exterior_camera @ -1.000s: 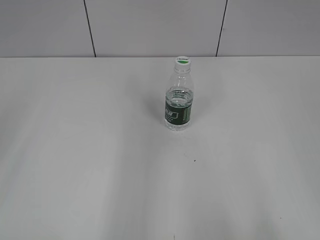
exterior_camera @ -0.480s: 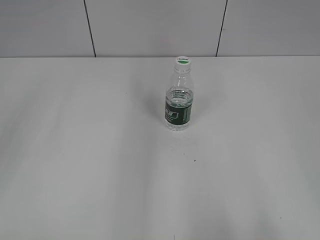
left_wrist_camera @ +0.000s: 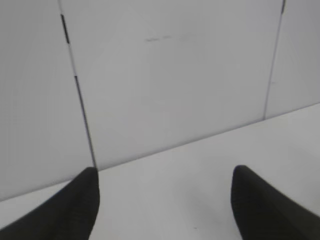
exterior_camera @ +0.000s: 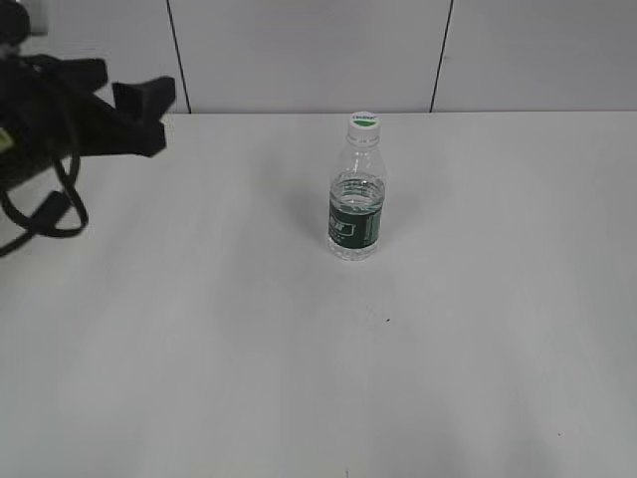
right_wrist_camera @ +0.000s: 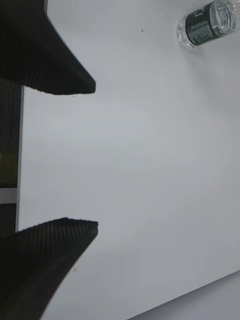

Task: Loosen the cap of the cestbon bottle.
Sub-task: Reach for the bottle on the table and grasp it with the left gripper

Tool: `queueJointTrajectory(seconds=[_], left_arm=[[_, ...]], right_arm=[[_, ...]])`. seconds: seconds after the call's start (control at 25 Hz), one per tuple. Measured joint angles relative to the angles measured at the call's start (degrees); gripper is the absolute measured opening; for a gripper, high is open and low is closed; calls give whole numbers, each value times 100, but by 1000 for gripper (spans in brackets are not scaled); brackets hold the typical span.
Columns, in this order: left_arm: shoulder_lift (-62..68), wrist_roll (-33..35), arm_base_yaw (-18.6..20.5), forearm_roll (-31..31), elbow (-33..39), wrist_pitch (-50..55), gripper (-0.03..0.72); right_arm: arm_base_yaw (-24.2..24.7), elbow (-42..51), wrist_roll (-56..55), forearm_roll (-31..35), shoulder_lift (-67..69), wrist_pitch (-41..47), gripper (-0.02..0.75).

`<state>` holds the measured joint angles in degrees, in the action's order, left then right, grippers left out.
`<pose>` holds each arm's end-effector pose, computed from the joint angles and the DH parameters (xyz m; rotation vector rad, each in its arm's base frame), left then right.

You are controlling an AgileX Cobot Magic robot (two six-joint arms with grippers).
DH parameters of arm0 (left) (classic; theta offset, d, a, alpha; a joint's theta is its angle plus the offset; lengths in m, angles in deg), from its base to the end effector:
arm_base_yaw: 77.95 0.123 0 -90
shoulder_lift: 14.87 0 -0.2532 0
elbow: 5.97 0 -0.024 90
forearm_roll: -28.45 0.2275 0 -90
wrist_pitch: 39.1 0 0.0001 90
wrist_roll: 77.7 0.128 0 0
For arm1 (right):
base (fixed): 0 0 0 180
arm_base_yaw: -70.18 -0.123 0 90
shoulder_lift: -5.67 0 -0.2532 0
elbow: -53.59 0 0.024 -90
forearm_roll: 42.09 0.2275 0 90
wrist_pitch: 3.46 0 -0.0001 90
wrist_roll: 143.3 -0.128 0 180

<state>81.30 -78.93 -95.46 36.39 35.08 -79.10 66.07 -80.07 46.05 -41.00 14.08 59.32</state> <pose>0.3072 -0.1088 0.2073 0.3962 1.6602 -0.2401 0.0347 0.0047 0.2517 -0.2420 2.0370 -0.0341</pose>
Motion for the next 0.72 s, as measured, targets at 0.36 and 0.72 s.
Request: queueJointTrajectory(seconds=[0.36,0.72], left_arm=[[1801,-807,-13,2006,25,-2530,496],[2840,-819,-13,2681,25,-2855,496]], right_arm=[[0,0,0,0,0,0,587],[0,0,0,0,0,0,587]])
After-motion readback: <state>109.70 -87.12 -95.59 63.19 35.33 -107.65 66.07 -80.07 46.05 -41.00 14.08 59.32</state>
